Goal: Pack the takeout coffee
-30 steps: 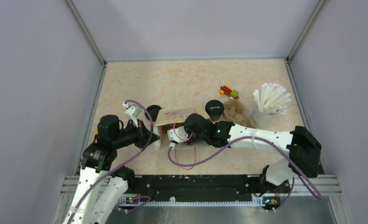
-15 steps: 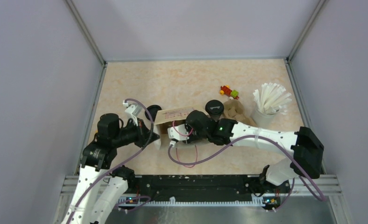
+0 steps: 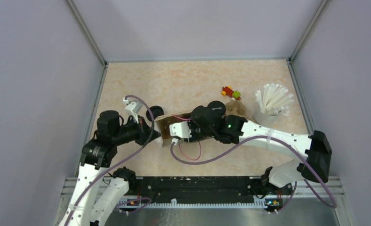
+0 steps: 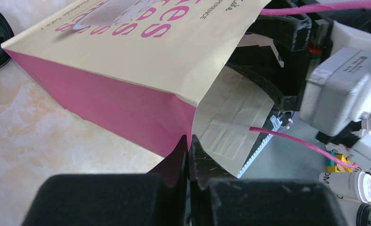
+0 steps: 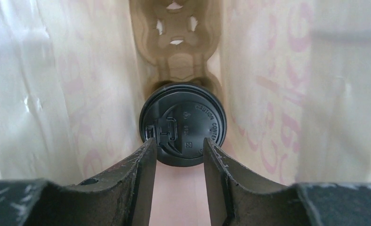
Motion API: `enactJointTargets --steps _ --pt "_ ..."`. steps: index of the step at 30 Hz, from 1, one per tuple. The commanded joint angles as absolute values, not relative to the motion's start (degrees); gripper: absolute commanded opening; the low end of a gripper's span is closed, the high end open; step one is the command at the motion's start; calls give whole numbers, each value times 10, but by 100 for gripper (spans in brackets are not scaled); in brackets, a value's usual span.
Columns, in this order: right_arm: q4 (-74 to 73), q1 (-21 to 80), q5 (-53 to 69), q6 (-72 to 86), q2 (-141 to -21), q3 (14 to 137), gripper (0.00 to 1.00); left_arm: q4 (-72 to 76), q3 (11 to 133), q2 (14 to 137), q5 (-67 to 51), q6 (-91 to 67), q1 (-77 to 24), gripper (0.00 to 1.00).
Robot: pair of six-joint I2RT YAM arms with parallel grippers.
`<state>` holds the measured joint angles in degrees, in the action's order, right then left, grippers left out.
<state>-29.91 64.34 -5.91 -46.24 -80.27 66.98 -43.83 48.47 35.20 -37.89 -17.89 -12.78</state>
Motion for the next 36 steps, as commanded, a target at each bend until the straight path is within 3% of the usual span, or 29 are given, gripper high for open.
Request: enactJointTargets --steps 1,21,36 --pt "-315 643 -39 -442 -778 725 41 -428 518 361 -381 -186 -126 3" --pt "-359 632 -24 -440 -734 800 46 -451 555 385 -403 -277 -126 3" --pt "-302 633 20 -297 -685 821 51 -493 589 417 -358 -294 -126 7"
